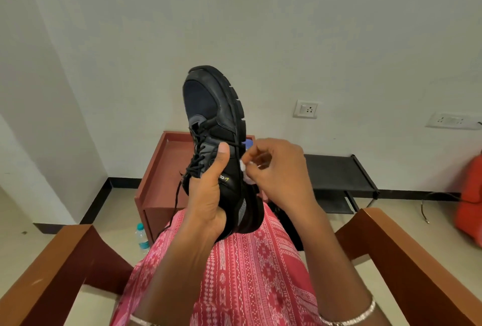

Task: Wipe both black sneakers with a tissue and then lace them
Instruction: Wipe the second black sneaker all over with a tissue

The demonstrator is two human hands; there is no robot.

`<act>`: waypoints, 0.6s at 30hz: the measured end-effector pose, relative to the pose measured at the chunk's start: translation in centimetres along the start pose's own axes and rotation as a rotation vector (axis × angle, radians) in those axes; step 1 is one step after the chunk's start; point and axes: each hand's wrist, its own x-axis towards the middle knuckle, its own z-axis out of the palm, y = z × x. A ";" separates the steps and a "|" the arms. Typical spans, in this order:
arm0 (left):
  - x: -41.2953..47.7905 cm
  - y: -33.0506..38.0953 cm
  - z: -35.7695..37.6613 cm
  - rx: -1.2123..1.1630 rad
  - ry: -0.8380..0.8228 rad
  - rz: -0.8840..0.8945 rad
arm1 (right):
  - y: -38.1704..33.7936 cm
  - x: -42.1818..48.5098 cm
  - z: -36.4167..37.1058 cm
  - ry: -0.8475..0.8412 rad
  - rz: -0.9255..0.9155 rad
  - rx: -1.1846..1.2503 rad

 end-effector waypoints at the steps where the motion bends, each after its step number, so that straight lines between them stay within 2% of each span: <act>1: 0.1 0.1 -0.1 -0.009 -0.007 0.002 | 0.0 0.0 0.4 0.044 -0.028 0.051; 4: 0.2 0.9 -0.6 -0.032 -0.007 -0.014 | 0.5 -0.7 1.3 0.032 -0.124 0.102; 8: 0.3 1.7 -1.2 -0.048 0.031 0.004 | 2.0 -3.0 1.0 -0.169 -0.126 0.008; 10: 0.4 1.9 -1.2 -0.056 0.063 0.013 | 2.7 -4.1 0.9 -0.211 -0.103 0.011; 18: 0.4 1.7 -1.1 -0.087 0.036 -0.055 | 1.9 -2.1 2.3 0.060 -0.178 0.122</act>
